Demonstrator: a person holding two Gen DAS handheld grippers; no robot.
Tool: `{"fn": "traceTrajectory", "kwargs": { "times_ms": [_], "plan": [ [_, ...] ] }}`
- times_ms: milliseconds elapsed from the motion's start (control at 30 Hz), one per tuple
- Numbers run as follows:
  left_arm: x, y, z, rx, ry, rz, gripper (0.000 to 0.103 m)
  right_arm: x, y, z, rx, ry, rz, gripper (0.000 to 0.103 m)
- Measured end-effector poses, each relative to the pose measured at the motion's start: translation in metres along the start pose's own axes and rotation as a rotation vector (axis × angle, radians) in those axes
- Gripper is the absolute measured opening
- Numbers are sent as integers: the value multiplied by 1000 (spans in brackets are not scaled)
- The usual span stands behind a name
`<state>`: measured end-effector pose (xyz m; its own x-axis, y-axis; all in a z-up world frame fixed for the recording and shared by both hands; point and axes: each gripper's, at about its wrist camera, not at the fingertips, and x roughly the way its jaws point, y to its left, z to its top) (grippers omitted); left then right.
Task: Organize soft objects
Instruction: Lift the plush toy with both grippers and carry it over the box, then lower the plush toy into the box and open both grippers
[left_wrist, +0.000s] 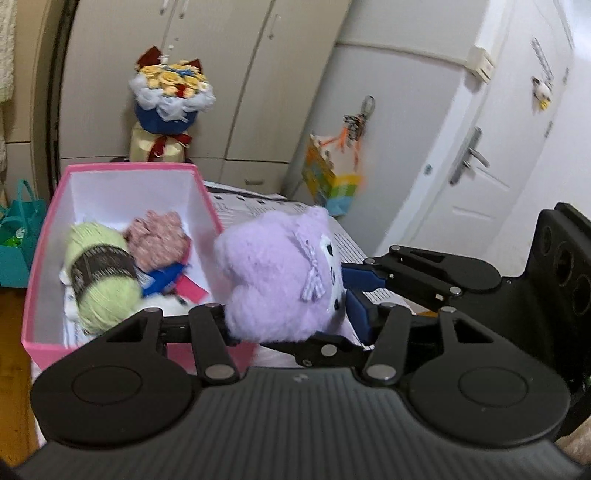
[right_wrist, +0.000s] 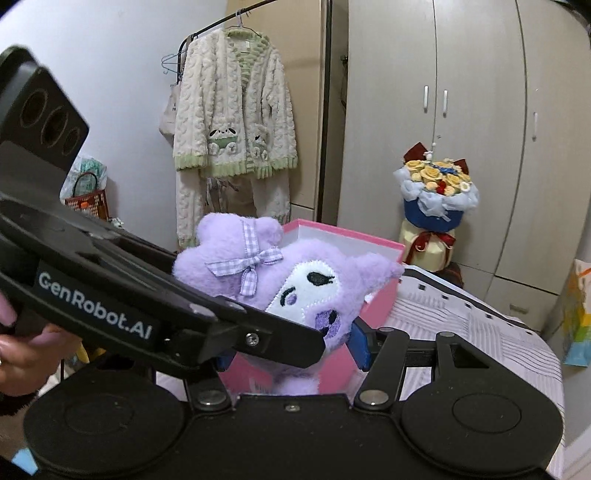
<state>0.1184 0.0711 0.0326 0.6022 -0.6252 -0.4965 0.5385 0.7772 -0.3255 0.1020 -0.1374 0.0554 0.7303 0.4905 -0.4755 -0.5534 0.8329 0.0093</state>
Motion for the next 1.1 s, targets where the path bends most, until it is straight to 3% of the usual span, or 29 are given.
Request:
{"fn": "traceTrajectory", "kwargs": {
  "times_ms": [200, 367, 633, 800, 967, 1100],
  "plan": [
    [22, 43, 29, -64, -36, 20, 50, 50, -9, 26, 1, 1, 2, 63],
    [49, 76, 50, -120, -35, 83, 46, 94, -24, 38, 46, 29, 24, 61],
    [83, 109, 56, -227, -18, 114, 46, 138, -35, 42, 72, 104, -5, 60],
    [86, 106, 50, -219, -14, 131, 51, 140, -27, 34, -35, 133, -131, 60],
    [75, 94, 51, -148, -18, 210, 61, 133, -26, 31, -121, 139, -96, 66],
    [50, 81, 45, -91, -61, 268, 71, 99, -22, 17, -92, 55, -23, 73]
  ]
}}
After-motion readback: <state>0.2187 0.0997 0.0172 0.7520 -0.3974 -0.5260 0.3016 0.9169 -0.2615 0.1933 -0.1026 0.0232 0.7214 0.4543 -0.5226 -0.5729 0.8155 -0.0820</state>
